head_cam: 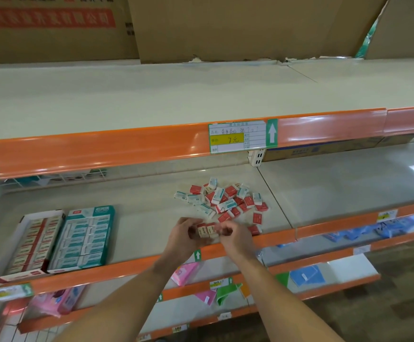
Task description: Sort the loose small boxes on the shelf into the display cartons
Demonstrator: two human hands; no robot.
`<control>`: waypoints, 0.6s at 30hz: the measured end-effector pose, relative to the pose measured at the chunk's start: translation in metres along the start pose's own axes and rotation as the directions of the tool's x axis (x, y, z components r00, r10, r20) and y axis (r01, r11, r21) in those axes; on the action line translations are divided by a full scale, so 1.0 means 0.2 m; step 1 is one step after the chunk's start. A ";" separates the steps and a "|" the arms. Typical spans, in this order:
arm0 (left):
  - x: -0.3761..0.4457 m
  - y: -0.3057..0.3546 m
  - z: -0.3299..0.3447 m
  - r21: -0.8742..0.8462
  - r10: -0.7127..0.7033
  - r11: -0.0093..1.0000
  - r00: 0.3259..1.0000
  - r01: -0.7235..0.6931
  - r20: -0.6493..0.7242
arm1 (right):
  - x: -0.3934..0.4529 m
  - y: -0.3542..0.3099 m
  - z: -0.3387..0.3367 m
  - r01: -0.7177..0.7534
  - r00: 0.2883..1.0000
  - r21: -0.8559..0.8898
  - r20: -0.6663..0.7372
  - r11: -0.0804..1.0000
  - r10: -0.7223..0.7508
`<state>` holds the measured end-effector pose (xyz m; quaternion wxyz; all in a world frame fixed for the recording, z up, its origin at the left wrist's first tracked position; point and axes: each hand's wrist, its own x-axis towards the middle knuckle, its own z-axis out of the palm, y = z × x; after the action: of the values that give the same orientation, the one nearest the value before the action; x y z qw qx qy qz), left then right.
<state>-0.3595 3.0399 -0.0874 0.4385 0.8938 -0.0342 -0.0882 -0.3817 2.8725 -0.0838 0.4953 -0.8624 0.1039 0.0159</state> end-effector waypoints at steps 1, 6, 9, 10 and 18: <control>0.00 0.00 0.01 0.010 -0.003 1.000 1.000 0.003 -0.016 | 0.00 0.00 0.00 0.001 1.000 -0.009 0.009 1.000 -0.001; 0.00 0.01 0.02 0.051 -0.033 0.998 0.998 0.036 -0.061 | 0.03 0.01 0.01 0.014 1.000 -0.063 0.008 0.998 -0.014; -0.01 0.00 0.00 0.059 -0.015 0.998 0.999 0.017 -0.031 | 0.04 0.01 0.03 0.079 0.997 -0.198 0.019 0.977 -0.077; -0.01 0.00 0.00 0.069 -0.006 0.998 0.999 0.008 -0.033 | 0.04 0.01 0.04 0.103 0.995 -0.285 0.034 0.953 -0.097; -0.06 0.01 0.02 0.027 -0.020 0.999 0.973 0.027 -0.232 | 0.03 0.00 0.05 0.201 0.979 -0.526 0.129 0.826 -0.155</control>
<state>-0.3730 3.0362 -0.0867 0.4248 0.9048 0.0264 0.0118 -0.3745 2.8799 -0.0899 0.2375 -0.9708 -0.0056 0.0329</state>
